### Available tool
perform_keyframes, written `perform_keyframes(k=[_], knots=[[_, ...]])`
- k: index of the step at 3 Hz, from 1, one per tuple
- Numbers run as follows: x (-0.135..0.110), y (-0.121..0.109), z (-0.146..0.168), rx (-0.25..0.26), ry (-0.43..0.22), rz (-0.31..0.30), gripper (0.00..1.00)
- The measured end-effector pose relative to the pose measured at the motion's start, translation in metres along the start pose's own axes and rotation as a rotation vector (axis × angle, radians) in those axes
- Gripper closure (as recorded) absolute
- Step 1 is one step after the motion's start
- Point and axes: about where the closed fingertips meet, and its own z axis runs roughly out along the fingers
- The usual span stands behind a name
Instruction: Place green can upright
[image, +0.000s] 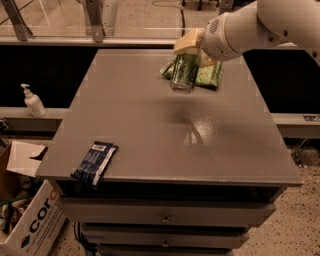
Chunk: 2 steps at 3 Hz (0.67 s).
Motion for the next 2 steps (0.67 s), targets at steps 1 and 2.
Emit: perform_keyframes(k=[1,2], knots=[[-0.0004,-0.0031,0.0021,0.04,0.01,-0.084,1.0],[-0.0043,-0.0126,0.0112,0.115,-0.001,-0.231,1.0]])
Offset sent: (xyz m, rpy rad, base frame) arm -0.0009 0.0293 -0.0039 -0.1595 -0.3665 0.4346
